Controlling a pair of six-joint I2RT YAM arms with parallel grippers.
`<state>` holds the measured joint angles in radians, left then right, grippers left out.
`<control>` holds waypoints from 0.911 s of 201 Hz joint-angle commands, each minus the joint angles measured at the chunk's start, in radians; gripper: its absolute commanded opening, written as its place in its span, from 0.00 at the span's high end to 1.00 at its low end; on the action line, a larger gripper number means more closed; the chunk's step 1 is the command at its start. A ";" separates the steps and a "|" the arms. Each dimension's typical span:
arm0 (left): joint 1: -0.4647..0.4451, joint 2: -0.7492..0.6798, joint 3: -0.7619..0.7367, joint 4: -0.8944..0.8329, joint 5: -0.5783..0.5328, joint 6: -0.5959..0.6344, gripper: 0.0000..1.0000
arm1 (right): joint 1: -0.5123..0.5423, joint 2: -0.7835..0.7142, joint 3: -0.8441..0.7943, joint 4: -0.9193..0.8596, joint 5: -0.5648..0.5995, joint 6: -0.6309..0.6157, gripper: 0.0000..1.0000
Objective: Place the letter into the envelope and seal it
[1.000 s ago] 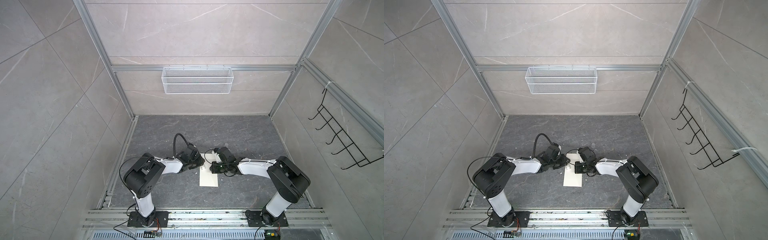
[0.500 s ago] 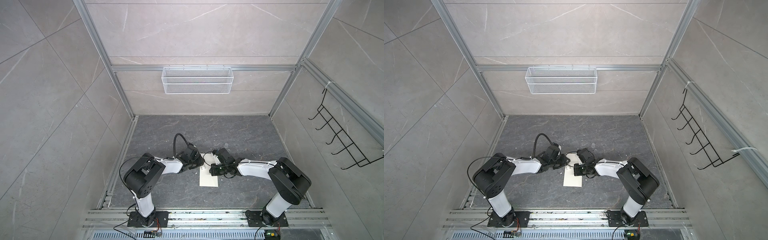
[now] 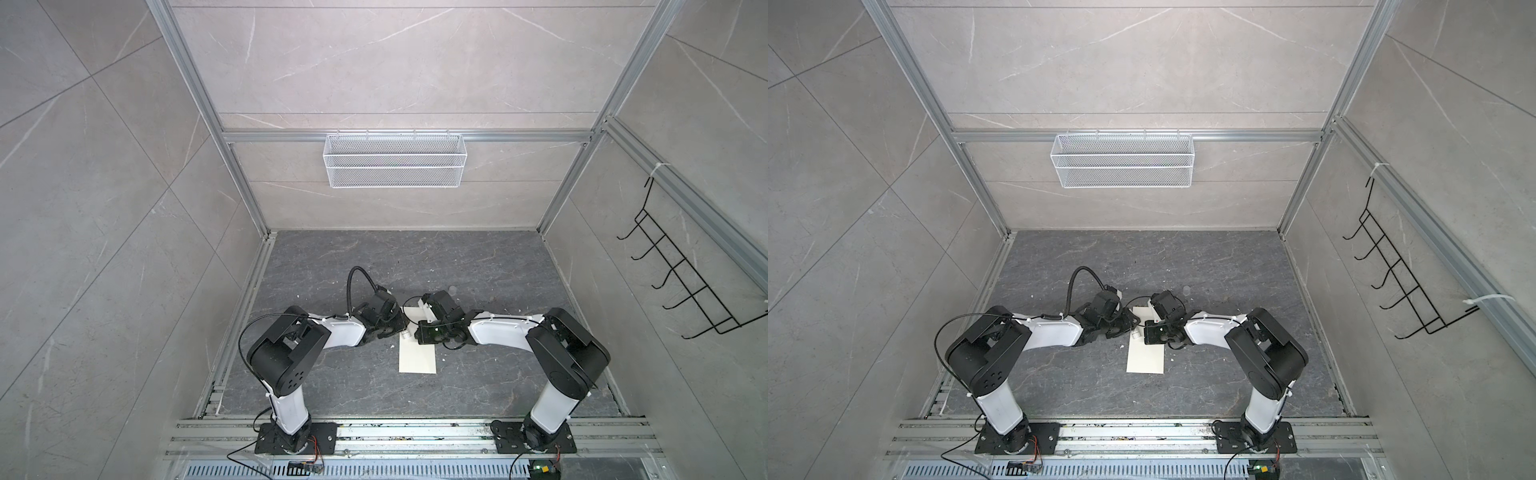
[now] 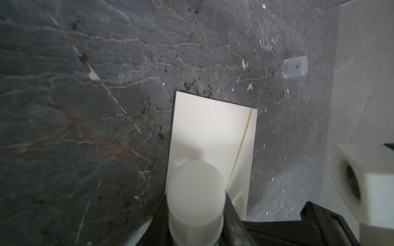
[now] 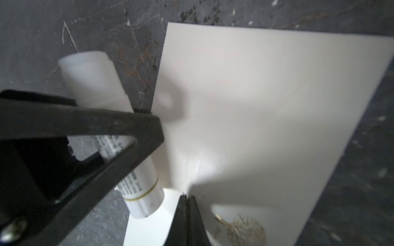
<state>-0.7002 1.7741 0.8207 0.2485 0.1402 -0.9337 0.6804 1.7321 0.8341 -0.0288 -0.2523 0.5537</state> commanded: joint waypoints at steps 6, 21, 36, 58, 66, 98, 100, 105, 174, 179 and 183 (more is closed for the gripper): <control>0.005 0.016 0.003 -0.001 -0.044 0.019 1.00 | -0.003 -0.029 -0.102 -0.117 -0.001 -0.023 1.00; 0.005 0.019 0.003 0.000 -0.045 0.016 1.00 | -0.005 -0.054 -0.138 -0.126 -0.007 -0.023 1.00; 0.005 0.019 0.003 0.003 -0.044 0.016 1.00 | -0.002 -0.078 -0.168 -0.134 -0.008 -0.022 1.00; 0.004 0.020 0.005 0.004 -0.043 0.015 1.00 | -0.002 -0.092 -0.190 -0.135 -0.008 -0.017 1.00; 0.004 0.019 0.005 0.003 -0.044 0.014 1.00 | -0.001 -0.087 -0.186 -0.132 -0.010 -0.015 1.00; 0.005 0.014 0.003 0.003 -0.044 0.015 1.00 | -0.001 -0.044 -0.138 -0.115 -0.018 0.001 1.00; 0.004 0.014 0.003 0.003 -0.045 0.015 1.00 | -0.001 -0.040 -0.133 -0.114 -0.019 0.001 1.00; 0.005 0.013 0.003 0.004 -0.044 0.015 1.00 | -0.002 -0.030 -0.121 -0.115 -0.022 0.003 1.00; 0.005 0.007 0.003 -0.003 -0.046 0.018 1.00 | -0.003 0.019 -0.069 -0.132 0.019 0.002 1.00; 0.004 0.005 0.003 -0.002 -0.048 0.019 1.00 | -0.007 0.017 -0.067 -0.133 0.023 0.002 1.00; 0.005 0.005 0.003 -0.003 -0.048 0.019 1.00 | -0.007 0.018 -0.065 -0.135 0.027 0.002 1.00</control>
<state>-0.6994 1.7741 0.8207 0.2554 0.1223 -0.9340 0.6765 1.7000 0.7933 -0.0418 -0.3065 0.5510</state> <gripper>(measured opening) 0.263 0.046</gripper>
